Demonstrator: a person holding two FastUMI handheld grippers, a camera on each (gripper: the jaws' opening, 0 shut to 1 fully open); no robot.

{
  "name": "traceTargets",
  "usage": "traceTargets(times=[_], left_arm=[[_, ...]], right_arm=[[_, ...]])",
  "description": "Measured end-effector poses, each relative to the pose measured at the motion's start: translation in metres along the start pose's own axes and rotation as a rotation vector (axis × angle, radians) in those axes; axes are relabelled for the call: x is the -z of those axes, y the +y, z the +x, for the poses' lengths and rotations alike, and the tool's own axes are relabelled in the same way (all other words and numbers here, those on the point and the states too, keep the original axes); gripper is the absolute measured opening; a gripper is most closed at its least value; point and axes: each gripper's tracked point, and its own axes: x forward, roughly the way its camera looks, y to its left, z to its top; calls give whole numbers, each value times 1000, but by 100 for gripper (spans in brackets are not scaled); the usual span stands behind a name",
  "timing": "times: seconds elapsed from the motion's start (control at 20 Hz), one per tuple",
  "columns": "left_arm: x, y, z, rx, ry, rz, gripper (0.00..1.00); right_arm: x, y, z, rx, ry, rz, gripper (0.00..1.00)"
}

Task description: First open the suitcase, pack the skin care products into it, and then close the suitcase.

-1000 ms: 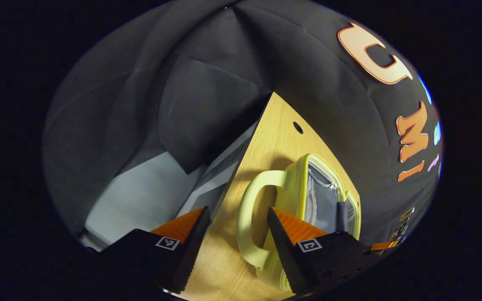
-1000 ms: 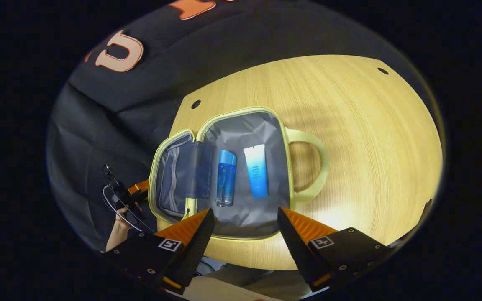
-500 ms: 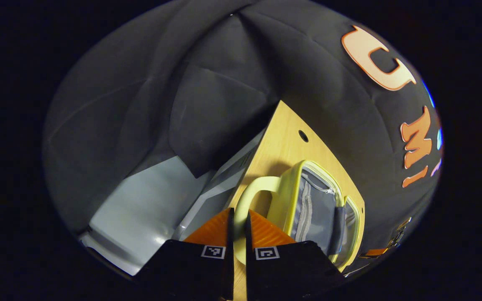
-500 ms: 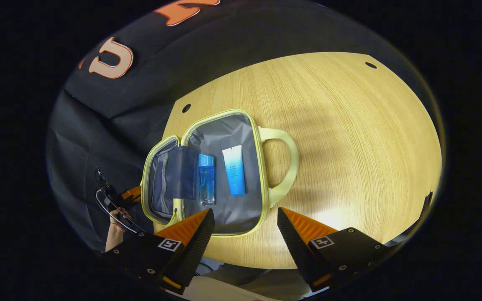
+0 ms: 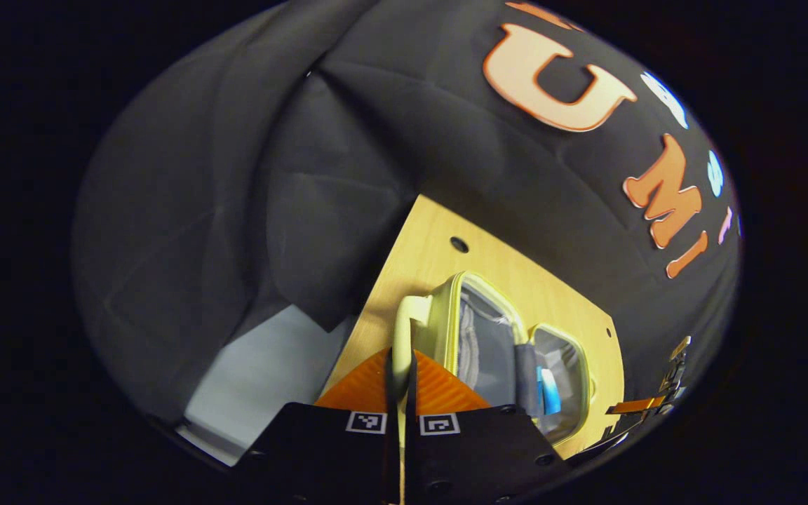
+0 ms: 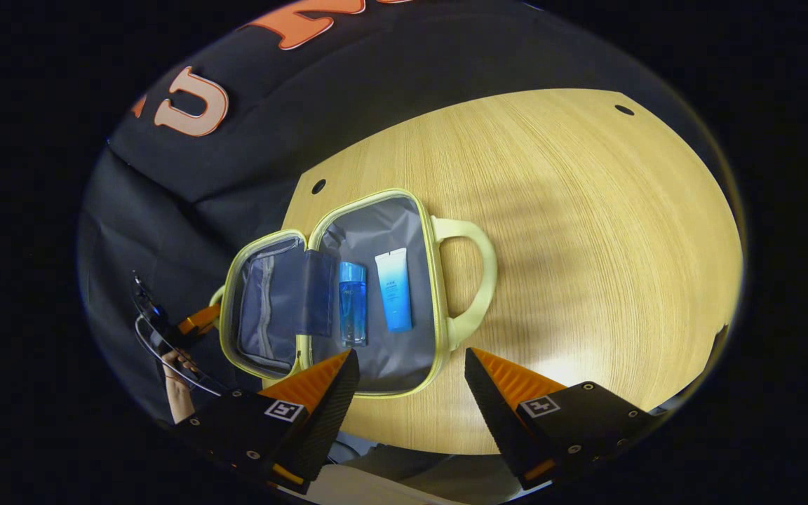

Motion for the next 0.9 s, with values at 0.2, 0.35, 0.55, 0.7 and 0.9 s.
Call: traceTargets(times=[0.2, 0.35, 0.55, 0.7, 0.9], left_arm=[[-32, -75, -35, 15, -64, 133, 3], [-39, -135, -58, -10, -98, 224, 3], [-32, -212, -77, -71, -124, 317, 3], [-15, -274, -75, -131, -128, 403, 3], [15, -346, -57, -138, -101, 416, 2]], right_arm=[[-13, -17, -13, -22, -39, -15, 96], [-29, -38, -29, -44, -88, -45, 96], [-52, -91, -65, -22, -149, -149, 96], [-64, -125, -94, -48, -176, -150, 96], [-79, -170, -130, -72, -213, -136, 96]])
